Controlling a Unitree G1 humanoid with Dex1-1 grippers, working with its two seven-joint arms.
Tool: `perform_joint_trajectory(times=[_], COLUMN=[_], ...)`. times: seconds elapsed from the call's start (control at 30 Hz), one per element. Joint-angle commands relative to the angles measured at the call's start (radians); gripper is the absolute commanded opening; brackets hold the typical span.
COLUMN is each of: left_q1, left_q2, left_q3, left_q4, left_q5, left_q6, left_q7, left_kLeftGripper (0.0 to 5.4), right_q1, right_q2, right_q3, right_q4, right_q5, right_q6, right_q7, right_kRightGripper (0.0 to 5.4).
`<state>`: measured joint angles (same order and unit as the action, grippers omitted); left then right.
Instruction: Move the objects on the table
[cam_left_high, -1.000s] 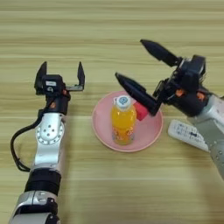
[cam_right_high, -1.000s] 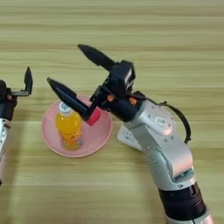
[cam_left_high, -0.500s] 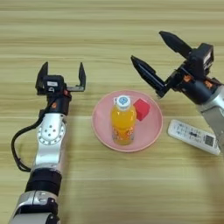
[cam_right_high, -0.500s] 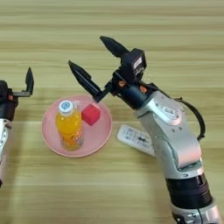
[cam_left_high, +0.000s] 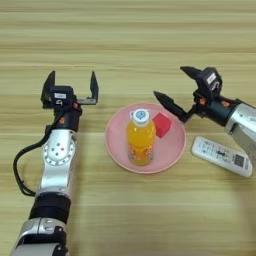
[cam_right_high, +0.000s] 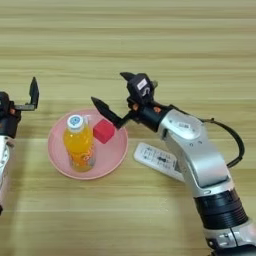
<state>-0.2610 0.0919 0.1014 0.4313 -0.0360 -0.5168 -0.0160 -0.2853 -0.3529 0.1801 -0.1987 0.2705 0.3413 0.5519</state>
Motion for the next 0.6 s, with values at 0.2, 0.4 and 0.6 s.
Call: perform_joint_trajectory(times=[0.2,0.4,0.6], left_q1=[-0.021,-0.022,-0.023], left_q2=[0.000,0.000,0.001], left_q3=[-0.002,-0.002,-0.002], left_q4=[0.007,0.008,0.010], left_q5=[0.010,0.009,0.009], left_q6=[-0.001,-0.001,-0.001], left_q7=[0.003,0.002,0.001], left_kLeftGripper=[5.40,5.40,5.40], right_q1=[-0.001,-0.009,-0.009], right_q2=[-0.013,-0.005,-0.007], right_q3=[0.051,0.064,0.089], right_q4=[0.164,0.245,0.294], right_q5=[-0.089,-0.130,-0.167], right_q6=[-0.041,-0.082,-0.114], right_q7=[0.063,0.085,0.118], right_kRightGripper=[5.39,5.39,5.39])
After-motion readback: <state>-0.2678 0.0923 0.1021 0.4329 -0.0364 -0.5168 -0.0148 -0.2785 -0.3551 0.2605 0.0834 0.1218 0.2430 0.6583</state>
